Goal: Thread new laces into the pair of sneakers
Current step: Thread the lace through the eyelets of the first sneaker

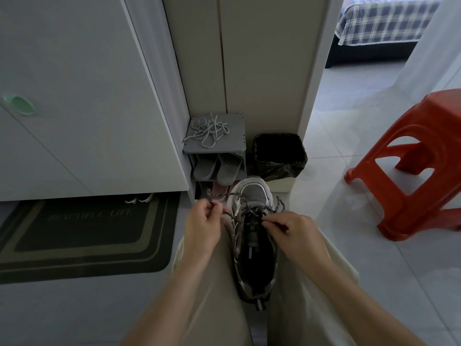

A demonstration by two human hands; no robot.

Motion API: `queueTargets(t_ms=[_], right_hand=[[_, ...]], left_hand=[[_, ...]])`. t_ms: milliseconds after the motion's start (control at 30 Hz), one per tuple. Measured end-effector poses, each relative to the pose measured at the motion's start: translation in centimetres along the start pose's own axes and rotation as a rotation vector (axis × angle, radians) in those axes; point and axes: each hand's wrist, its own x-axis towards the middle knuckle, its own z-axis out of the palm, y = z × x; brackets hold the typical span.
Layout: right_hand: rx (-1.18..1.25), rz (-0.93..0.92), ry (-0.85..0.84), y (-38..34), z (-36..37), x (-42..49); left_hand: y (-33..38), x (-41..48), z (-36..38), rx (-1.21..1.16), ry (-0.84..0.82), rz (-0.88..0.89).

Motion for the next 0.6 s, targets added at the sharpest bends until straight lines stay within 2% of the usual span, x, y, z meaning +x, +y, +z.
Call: queueTargets(t_ms=[67,100,200,300,467,600], right_hand=[[-0.027,0.001,-0.024,-0.3,0.0,0.2],[-0.043,-0.005,-0.037,-0.5,0.0,0.3],[-0.092,-0.034,-0.063,-1.0,0.3,0.7],[-0.111,-0.014,-0.085,-1.3,0.5,0.7],[-0.098,0.031,-0.085,-1.0,0.3,0.7],[-0.099,0.041,-0.084,-0.8,0.4,0.7]], left_hand=[[0.0,0.4,-0.1,-0.060,-0.009,-0.049],[-0.2,0.5,0.0,-0.039,-0.065,-0.046],[-0.8,0.0,0.6,0.163,-0.238,-0.002],[-0.8,-0.2,0.8,0.250,-0.175,0.044],[-0.6,0.5,0.2,0.067,-0.083,-0.041],[0.0,0.0,0.5,-0.018,-0.075,-0.063]])
